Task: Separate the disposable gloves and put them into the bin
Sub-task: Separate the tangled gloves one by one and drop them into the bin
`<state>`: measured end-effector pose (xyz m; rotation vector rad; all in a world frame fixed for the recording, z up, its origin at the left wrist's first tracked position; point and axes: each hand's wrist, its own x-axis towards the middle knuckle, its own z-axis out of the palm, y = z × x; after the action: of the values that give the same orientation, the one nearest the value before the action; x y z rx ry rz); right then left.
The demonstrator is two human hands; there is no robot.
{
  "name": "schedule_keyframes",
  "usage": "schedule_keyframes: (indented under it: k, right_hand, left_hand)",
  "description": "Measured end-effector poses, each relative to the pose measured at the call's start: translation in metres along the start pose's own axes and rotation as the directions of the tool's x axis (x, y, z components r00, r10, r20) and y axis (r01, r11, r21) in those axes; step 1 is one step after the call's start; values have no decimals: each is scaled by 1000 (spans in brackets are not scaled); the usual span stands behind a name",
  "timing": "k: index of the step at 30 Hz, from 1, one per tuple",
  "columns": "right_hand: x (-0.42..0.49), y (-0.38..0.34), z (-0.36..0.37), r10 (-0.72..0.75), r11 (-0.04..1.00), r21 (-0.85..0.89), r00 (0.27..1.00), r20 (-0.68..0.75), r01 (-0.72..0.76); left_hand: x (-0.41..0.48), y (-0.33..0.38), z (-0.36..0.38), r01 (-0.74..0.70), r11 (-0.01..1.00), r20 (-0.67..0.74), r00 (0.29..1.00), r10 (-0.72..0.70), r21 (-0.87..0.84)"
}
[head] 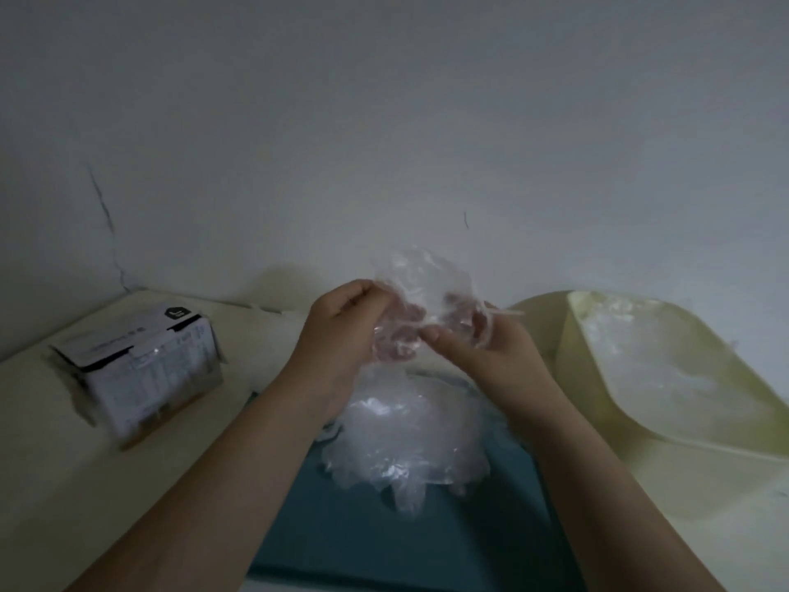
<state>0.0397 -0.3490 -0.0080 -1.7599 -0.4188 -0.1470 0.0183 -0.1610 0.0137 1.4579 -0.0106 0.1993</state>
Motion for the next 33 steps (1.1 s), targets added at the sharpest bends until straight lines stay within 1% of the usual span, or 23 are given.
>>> schedule_keyframes:
  k: [1,3,4,6,7,8,10,11,13,15,18,20,21,22,23,24,25,26,28,29,31,32,33]
  right_hand:
    - [0,-3,-1,6,996,91,1000,-9,-5]
    - [-1,-3,-7,131,956,274,989,-63,-109]
    - [-1,-3,-8,175,935,327,980,-90,-136]
    - [0,-2,-10,212,939,305,965,-153,-158]
    - [0,-2,-10,215,949,268,961,-175,-164]
    - [-1,-2,-8,216,955,245,959,-183,-169]
    - [-1,-2,-5,233,954,228,960,-158,-194]
    - [-1,-2,-3,251,951,218,959,-131,-219]
    - [-1,-2,-3,283,946,193,954,-103,-260]
    - [-1,-1,-6,313,930,240,942,-119,-279]
    - [1,1,-3,413,858,410,891,-189,-310]
    - [4,6,-1,451,842,444,849,-274,-304]
    - [5,7,1,434,867,411,833,-343,-283]
    - [4,7,2,370,915,323,820,-436,-241]
    - [1,2,0,258,964,190,822,-508,-185]
    - [-3,-7,-2,129,991,56,845,-519,-118]
    - [-7,-19,-6,24,997,-53,884,-467,-55]
    - [-12,-30,-10,-26,993,-119,931,-364,-19]
    - [-17,-47,-21,-3,987,-161,993,-122,-17]
    - [-19,-52,-24,33,984,-177,999,-10,-34]
    - [-19,-52,-27,113,983,-163,979,168,-86]
    - [-19,-49,-26,135,987,-114,968,213,-112]
    - [-17,-45,-23,149,989,-57,966,213,-140]
  left_hand:
    - [-2,1,1,72,997,66,995,-70,-37]
    - [-2,1,1,209,970,174,967,-187,-120]
    - [-1,1,0,270,949,203,951,-235,-164]
    - [1,0,-4,340,911,262,924,-278,-232]
    - [1,0,-5,330,922,275,923,-270,-204]
    - [-2,-1,-5,290,948,265,932,-248,-134]
    - [-6,-8,-3,175,984,188,966,-176,20]
    - [-6,-11,-2,145,988,135,979,-151,53]
    - [-3,-16,-7,156,987,63,985,-158,34]
    - [1,-16,-14,170,984,36,985,-169,-42]
    - [7,-11,-22,159,975,-5,987,-161,-156]
    - [8,-8,-25,151,970,-33,987,-160,-190]
    - [7,-6,-25,149,971,-36,987,-159,-187]
    - [6,-5,-25,147,973,-28,988,-154,-175]
    - [5,-2,-24,147,977,-1,989,-149,-157]
    - [2,-1,-23,149,980,43,989,-145,-130]
    - [-1,1,-22,155,984,102,984,-145,-94]
    - [-4,2,-20,156,986,172,974,-144,-58]
    - [-10,4,-18,131,991,315,940,-128,12]
    - [-12,5,-18,113,993,377,919,-115,29]
    - [-16,4,-18,97,995,465,880,-95,20]
    - [-18,2,-17,101,995,490,867,-90,3]
    - [-18,1,-17,102,995,502,861,-82,-12]
